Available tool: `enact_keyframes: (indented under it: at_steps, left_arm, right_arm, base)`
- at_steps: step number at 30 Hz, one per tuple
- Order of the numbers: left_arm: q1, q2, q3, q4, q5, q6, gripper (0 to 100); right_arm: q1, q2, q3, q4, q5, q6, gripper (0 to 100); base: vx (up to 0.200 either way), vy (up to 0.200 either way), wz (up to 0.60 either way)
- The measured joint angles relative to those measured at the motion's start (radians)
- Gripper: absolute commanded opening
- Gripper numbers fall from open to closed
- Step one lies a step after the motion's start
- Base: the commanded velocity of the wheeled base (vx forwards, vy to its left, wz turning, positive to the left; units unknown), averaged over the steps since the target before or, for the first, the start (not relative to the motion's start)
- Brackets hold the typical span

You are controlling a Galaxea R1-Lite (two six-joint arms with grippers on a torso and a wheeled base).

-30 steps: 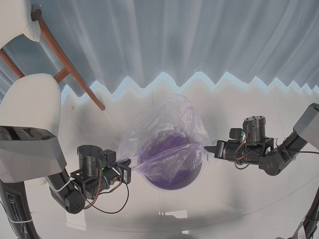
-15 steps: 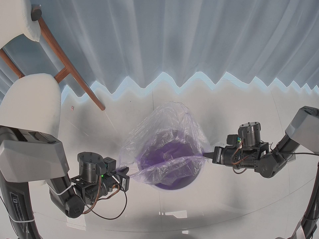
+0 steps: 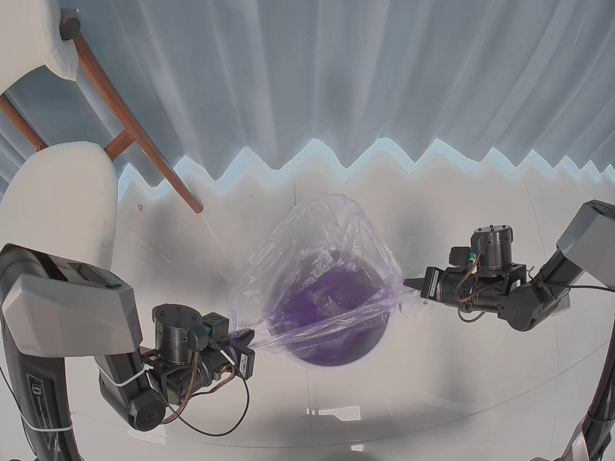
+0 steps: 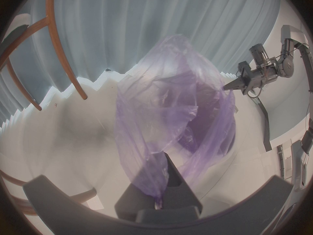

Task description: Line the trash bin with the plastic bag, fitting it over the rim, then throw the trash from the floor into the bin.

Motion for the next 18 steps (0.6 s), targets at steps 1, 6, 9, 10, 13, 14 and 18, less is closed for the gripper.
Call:
enact_keyframes:
  at_steps: [1,6,9,10,13,14,18]
  left_arm:
    - [-0.005,0.0,0.001,-0.011,-0.001,0.0,0]
    - [-0.022,0.0,-0.014,-0.03,0.001,-0.002,0]
    - [-0.035,0.001,-0.03,-0.031,0.004,-0.005,0]
    - [-0.039,0.002,-0.038,-0.031,0.005,-0.005,0]
    - [-0.047,0.004,-0.056,-0.031,0.006,-0.007,0]
    - [-0.05,0.004,-0.062,-0.031,0.006,-0.007,0]
    - [-0.054,0.006,-0.084,-0.031,0.011,-0.009,0]
  right_arm:
    - [-0.009,-0.003,-0.007,-0.004,0.0,0.001,0]
    - [-0.036,-0.013,-0.031,-0.017,-0.001,0.007,0]
    - [-0.04,-0.01,-0.047,-0.017,-0.006,0.009,0]
    - [-0.042,-0.005,-0.051,-0.018,-0.014,0.01,0]
    - [-0.043,0.015,-0.07,-0.018,-0.046,0.01,0]
    - [-0.043,0.022,-0.076,-0.019,-0.052,0.01,0]
    - [-0.051,0.054,-0.093,-0.019,-0.06,0.009,0]
  base:
    - [0.0,0.0,0.0]
    - [0.0,0.0,0.0]
    - [0.0,0.0,0.0]
    - [0.0,0.0,0.0]
    - [0.0,0.0,0.0]
    - [0.0,0.0,0.0]
    - [0.0,0.0,0.0]
